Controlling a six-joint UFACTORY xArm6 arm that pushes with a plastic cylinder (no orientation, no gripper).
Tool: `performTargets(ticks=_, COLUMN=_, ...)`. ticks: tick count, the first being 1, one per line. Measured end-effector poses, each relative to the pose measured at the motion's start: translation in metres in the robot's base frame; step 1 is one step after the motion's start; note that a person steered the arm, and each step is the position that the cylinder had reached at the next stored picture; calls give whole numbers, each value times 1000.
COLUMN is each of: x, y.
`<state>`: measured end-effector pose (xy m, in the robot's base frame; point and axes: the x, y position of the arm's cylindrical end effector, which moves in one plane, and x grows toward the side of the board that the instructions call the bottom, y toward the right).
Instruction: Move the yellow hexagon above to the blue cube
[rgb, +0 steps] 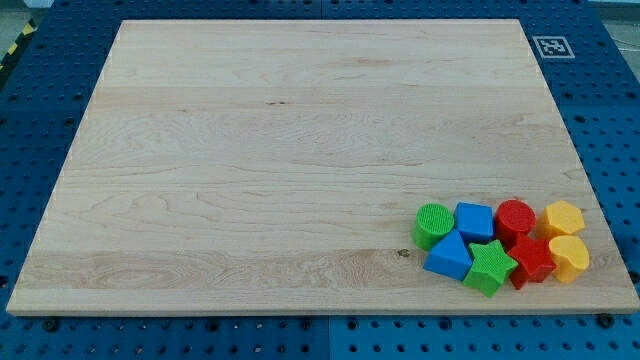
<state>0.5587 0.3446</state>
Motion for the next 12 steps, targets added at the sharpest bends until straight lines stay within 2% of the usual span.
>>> performTargets(ticks=1, x=54, y=-1)
performTargets(ticks=2, x=58, y=-9)
performTargets(ticks=3, x=58, y=-25)
performTargets(ticks=5, x=56, y=-104)
performTargets(ticks=7, x=54, y=-105)
performTargets(ticks=8, x=19, y=-104)
performTargets(ticks=9, x=11, y=-103)
performTargets(ticks=12, x=10, y=-102)
